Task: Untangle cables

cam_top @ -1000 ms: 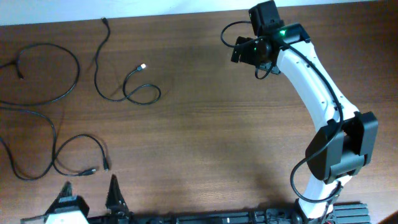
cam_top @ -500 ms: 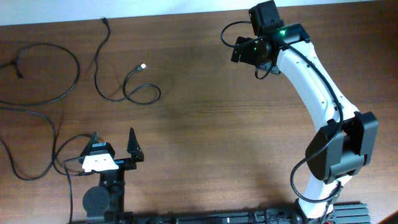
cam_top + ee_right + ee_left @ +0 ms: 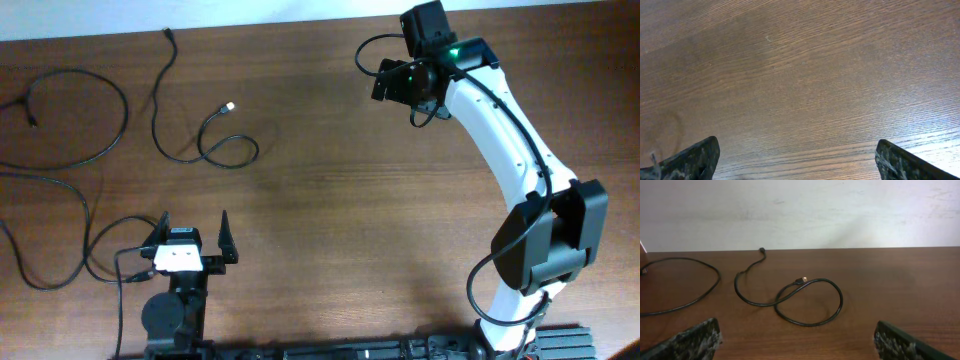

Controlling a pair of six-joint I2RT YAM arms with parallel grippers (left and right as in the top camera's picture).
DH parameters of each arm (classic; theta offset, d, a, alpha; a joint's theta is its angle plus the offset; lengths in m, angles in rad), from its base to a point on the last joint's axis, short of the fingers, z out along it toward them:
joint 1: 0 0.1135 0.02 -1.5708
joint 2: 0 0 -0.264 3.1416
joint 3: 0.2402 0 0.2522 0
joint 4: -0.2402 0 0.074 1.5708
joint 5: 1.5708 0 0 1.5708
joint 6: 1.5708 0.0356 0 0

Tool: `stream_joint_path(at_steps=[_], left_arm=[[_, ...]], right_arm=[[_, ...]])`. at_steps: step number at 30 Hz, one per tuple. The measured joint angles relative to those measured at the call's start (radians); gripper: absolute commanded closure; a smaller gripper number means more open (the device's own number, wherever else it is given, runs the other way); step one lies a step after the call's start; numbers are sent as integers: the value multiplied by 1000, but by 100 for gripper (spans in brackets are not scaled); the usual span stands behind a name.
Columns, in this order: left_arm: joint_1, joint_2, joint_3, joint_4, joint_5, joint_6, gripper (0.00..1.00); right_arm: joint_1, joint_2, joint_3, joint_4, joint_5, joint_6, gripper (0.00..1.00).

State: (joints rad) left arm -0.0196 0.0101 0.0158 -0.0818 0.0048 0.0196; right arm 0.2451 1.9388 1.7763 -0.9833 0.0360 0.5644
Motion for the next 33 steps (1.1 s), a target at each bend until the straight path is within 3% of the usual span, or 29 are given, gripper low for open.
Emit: stream_joint_path(at_steps=[33], left_arm=[[0,0,0,0,0,41,1]], right_arm=[[-61,0,0,0,-3,0,1]])
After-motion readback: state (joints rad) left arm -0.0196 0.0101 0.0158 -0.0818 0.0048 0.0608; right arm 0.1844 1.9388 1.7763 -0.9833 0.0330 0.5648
